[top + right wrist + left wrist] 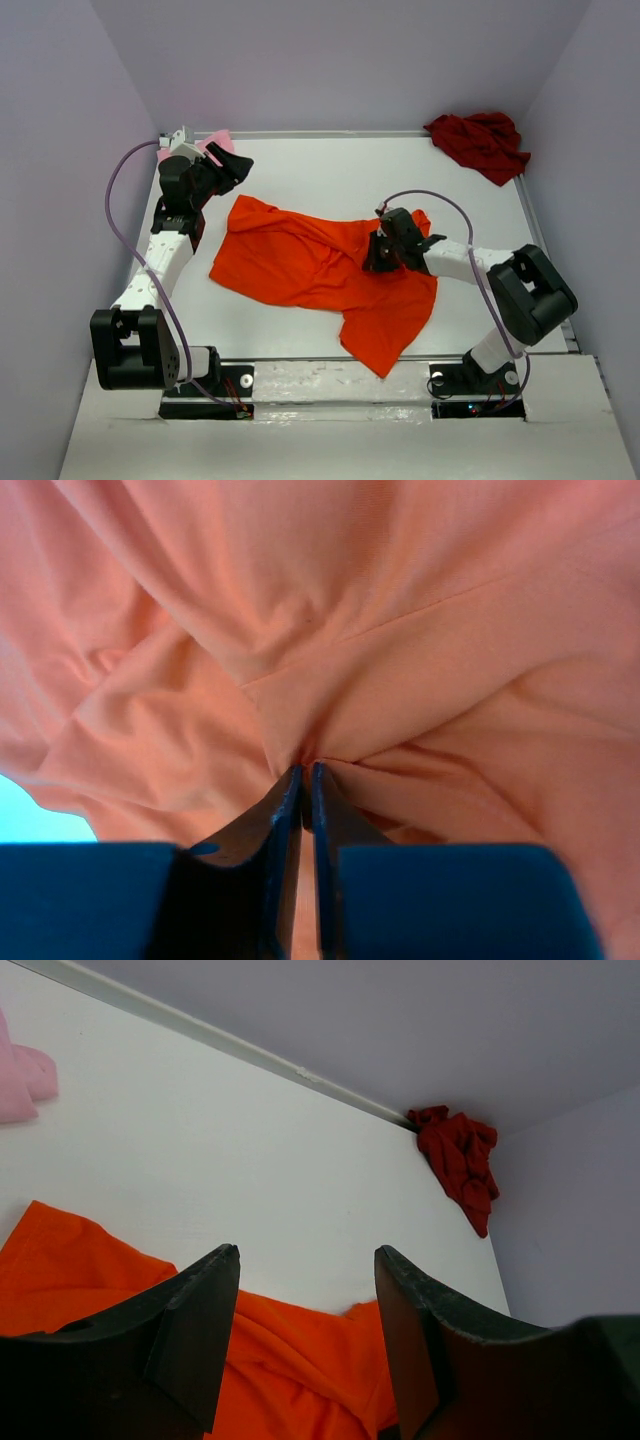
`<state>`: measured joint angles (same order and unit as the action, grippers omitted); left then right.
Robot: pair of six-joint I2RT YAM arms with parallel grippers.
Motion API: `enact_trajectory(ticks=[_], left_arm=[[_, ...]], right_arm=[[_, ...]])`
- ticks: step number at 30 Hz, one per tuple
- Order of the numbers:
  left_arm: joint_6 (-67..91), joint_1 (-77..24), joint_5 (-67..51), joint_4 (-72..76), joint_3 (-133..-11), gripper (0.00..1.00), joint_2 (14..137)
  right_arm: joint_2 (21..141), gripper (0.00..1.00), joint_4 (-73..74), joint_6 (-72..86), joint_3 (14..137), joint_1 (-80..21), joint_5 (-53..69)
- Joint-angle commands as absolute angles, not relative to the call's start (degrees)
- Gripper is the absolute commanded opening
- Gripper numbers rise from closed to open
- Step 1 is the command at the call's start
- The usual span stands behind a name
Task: Fold and stack the t-shirts
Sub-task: Fold the flattened T-shirt at the center of the board.
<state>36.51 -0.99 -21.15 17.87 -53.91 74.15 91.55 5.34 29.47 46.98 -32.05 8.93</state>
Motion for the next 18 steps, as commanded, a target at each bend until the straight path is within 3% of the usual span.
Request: enact_trajectory(ticks=[1, 2, 5, 8, 18], left_arm=[[37.0, -0.5, -23.0, 20.8, -53.3, 0.66, 74.1], [37.0, -0.5, -23.0, 20.8, -53.3, 0.66, 74.1], [37.0, -0.5, -23.1, 20.8, -53.3, 0.66, 74.0], [37.0, -0.5, -23.0, 20.8, -53.3, 0.66, 74.2], [36.8, -0.6, -22.7, 21.2, -52.9, 0.66, 76.8]], right_arm=[[90.3, 0.22, 2.5, 31.2, 45.7, -35.0, 9.3], [89.9, 0.35, 2.4, 31.2, 45.6, -36.0, 9.1], [88.8, 0.55, 2.9, 31.1, 45.7, -36.7, 8.1], [86.8, 0.60, 5.3, 30.1, 47.1, -36.7, 5.6], [83.3, 0.61, 9.8, 27.2, 54.3, -36.7, -9.7]])
